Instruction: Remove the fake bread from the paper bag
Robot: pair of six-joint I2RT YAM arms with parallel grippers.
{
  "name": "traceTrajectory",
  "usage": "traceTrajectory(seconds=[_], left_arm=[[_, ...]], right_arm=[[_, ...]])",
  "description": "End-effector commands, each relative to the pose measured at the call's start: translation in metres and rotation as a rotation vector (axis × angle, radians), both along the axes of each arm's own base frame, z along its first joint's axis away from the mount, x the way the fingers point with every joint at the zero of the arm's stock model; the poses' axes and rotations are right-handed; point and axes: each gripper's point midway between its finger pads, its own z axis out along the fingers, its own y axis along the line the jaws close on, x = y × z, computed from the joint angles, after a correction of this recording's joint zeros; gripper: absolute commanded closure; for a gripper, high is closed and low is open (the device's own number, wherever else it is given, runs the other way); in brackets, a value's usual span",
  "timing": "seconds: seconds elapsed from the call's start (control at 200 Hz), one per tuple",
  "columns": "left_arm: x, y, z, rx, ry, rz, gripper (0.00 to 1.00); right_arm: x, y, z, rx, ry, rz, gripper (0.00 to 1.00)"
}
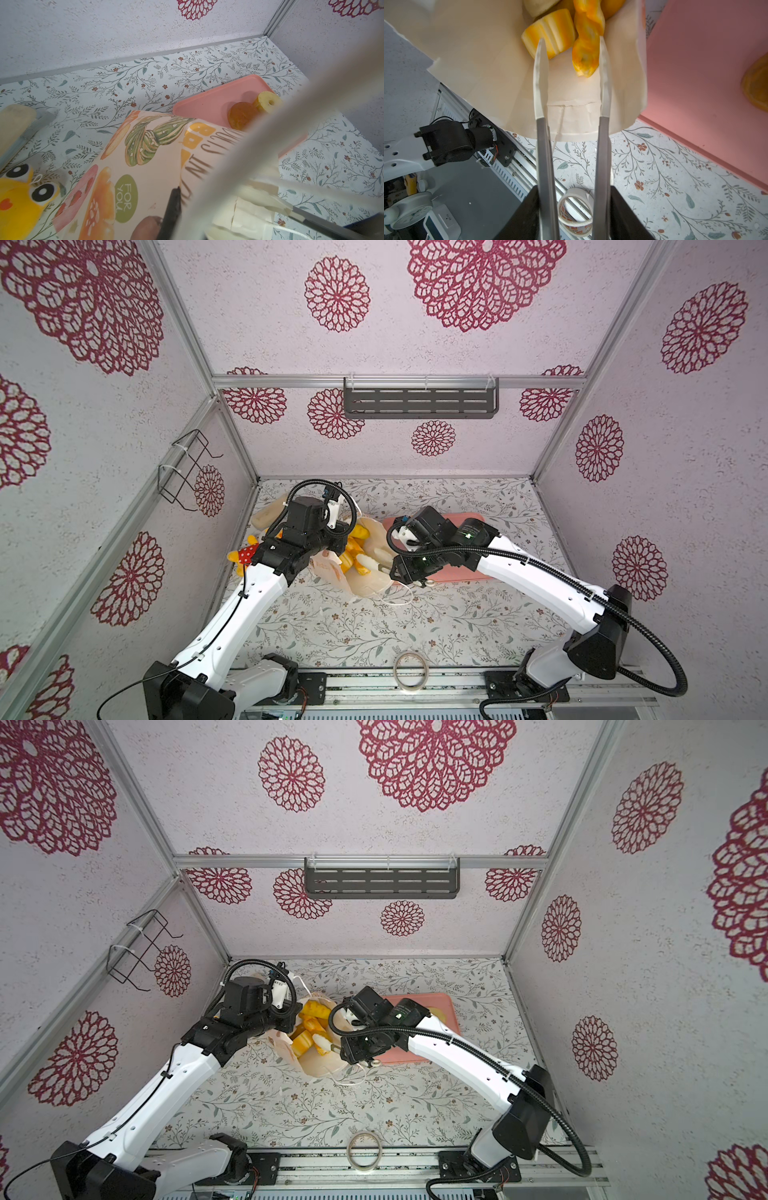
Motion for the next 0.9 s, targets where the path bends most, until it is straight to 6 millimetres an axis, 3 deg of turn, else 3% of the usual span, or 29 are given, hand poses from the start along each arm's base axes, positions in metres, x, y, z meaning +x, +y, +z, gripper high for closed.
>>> traceTrajectory(seconds=[0.0, 0.55, 0.706, 0.891], left_arm=[[-0.001, -0.005, 0.014, -0.025, -0.054, -0.026, 1.00], [0.001, -0.005, 0.015, -0.030, -0.057, -0.020, 1.00], [0.001, -0.005, 0.015, -0.029, -0.057, -0.020, 1.00], [0.001, -0.004, 0.014, -0.027, -0.052, -0.012, 1.00]], right_arm=[[0.006, 0.008, 0.002, -0.015, -0.047, 0.032, 0.49], [0.016, 0.026, -0.037, -0.095, -0.003, 0.063, 0.49], [0.019, 0.027, -0.043, -0.119, -0.001, 0.056, 0.60], [0.019, 0.025, -0.035, -0.116, -0.007, 0.047, 0.82]])
